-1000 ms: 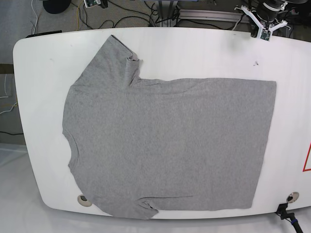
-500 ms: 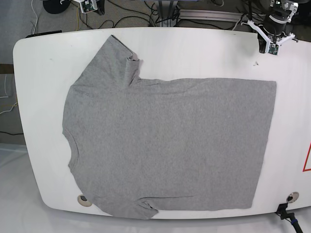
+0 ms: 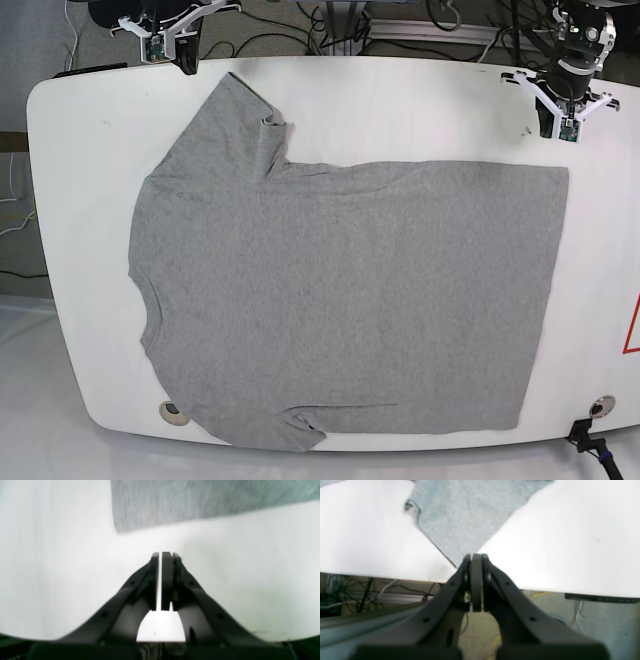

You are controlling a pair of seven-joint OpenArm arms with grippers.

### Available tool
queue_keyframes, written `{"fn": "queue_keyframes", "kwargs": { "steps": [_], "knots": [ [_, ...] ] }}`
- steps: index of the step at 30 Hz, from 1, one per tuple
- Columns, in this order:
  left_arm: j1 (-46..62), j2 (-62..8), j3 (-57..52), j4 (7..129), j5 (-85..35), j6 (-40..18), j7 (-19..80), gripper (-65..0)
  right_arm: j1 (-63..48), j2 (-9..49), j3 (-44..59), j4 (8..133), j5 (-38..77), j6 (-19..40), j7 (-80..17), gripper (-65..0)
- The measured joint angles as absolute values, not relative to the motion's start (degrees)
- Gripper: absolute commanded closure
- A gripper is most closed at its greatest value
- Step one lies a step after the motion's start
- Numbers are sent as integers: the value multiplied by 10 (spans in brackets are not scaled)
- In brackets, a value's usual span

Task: Fold the T-shirt properly
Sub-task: 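Move both grippers toward the grey shirt's edge nearest the arms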

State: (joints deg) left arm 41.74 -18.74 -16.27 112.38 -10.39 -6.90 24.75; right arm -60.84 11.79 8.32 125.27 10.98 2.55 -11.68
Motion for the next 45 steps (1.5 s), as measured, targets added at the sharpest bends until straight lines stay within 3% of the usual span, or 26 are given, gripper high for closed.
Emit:
{"fn": "queue_keyframes", "kwargs": {
  "steps": [4, 9, 15, 20, 32, 45],
  "knots": [
    [418, -189, -160, 1134, -104, -69, 247, 0, -581, 103, 83, 1257, 125, 30, -116, -8],
    [434, -191, -158, 1157, -106, -70, 267, 0, -543, 103, 86, 1257, 134, 30, -112, -136],
    [438, -193, -157, 1196, -104, -69, 260, -268, -506, 101, 87, 1256, 103, 31, -125, -155],
    [441, -195, -151, 1208, -104, -65, 272, -338, -488, 93, 93, 1251, 95, 32, -149, -146],
    [456, -241, -216, 1205, -360, -69, 348, -327, -491, 34, 100, 1257, 126, 40, -171, -138],
    [372, -213, -333, 1154, -431, -97, 500, -297, -516, 23, 118, 1257, 166, 41, -208, -138]
  ]
}}
